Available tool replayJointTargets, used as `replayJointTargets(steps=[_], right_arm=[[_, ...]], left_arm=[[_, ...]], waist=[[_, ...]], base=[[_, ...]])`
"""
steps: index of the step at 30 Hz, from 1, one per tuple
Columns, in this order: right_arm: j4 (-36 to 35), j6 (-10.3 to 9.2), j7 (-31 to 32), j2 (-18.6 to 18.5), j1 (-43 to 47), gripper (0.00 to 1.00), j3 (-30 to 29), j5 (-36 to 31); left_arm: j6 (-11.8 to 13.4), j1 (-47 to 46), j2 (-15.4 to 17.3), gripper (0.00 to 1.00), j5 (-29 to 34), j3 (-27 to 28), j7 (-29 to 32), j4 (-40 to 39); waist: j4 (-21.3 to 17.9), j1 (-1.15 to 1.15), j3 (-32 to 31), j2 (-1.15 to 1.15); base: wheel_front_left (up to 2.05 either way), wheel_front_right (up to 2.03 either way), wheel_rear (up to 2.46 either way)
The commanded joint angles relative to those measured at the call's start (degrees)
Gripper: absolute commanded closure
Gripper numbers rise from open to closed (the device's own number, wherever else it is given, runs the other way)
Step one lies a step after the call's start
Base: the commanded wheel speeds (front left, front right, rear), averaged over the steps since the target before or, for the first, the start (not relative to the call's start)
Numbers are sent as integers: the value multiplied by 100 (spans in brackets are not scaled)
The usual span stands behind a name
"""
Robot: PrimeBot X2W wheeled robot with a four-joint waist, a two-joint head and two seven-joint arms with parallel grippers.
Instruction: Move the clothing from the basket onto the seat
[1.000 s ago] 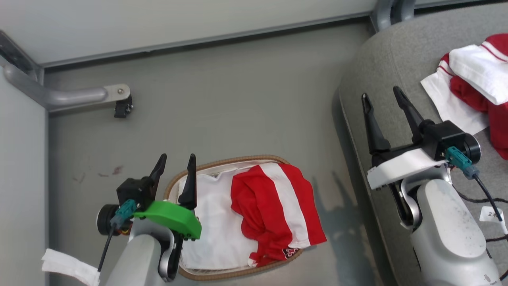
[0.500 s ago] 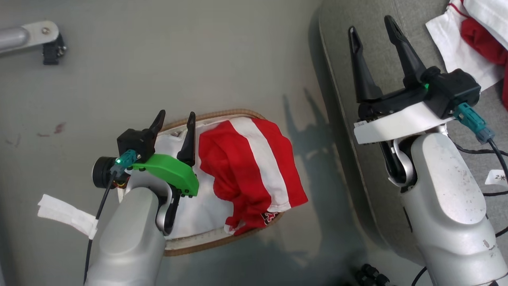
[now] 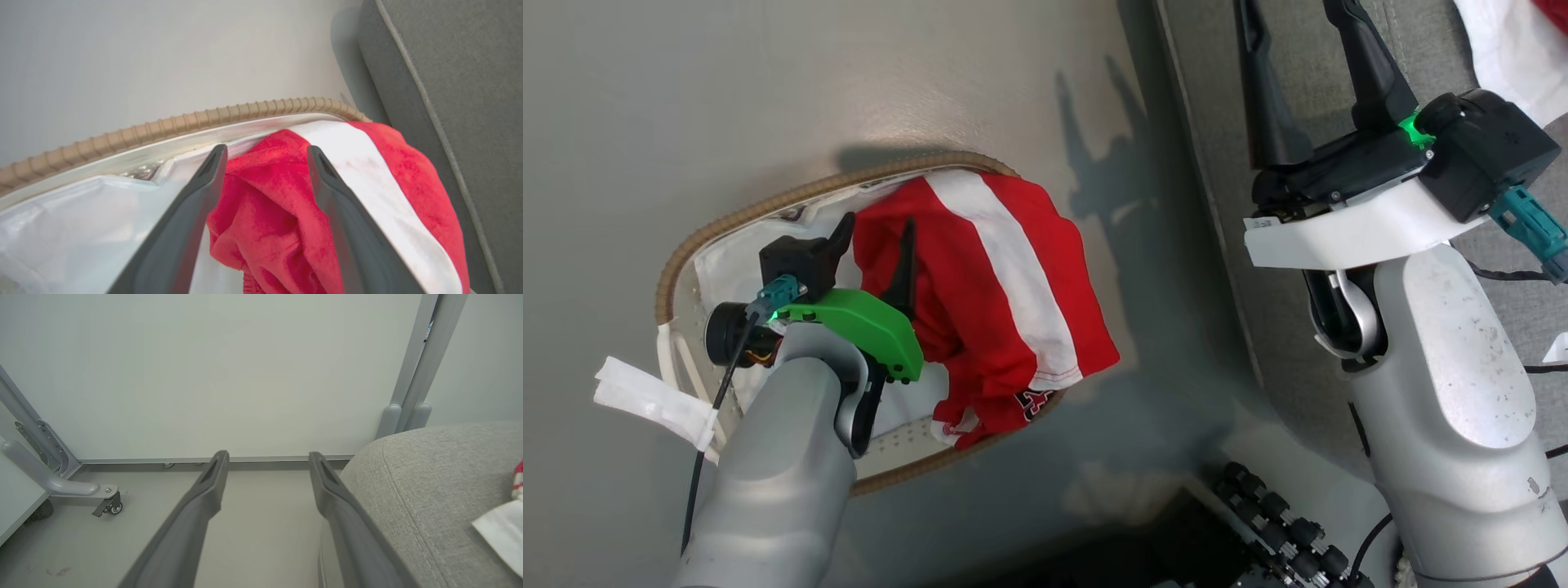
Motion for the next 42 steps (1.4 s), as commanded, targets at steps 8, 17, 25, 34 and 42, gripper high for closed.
replayJointTargets(steps=[8, 17, 25, 34, 42], right_arm=[[-131, -8, -1, 0, -137, 0, 4, -19], [-191, -8, -1, -3, -154, 0, -30, -83], [-135, -8, -1, -4, -165, 0, -6, -107], [12, -8, -1, -4, -150, 0, -44, -99], [277, -8, -1, -6, 112, 0, -43, -150]], left_arm=[[-16, -262, 168, 0, -367, -246, 2, 503], [-16, -488, 210, 0, -585, -429, 1, 1142], [-17, -567, 119, 0, -1298, -1159, 49, 1107], [-16, -419, 278, 100, -1980, -2136, 159, 1107], [-16, 17, 315, 100, -2446, -2633, 15, 990]], waist=[[-261, -1, 532, 0], [-241, -1, 718, 0], [-170, -1, 799, 0], [-145, -1, 426, 0], [27, -1, -418, 0]], base=[[0, 0, 0], [0, 0, 0], [0, 0, 0], [0, 0, 0], [0, 0, 0]])
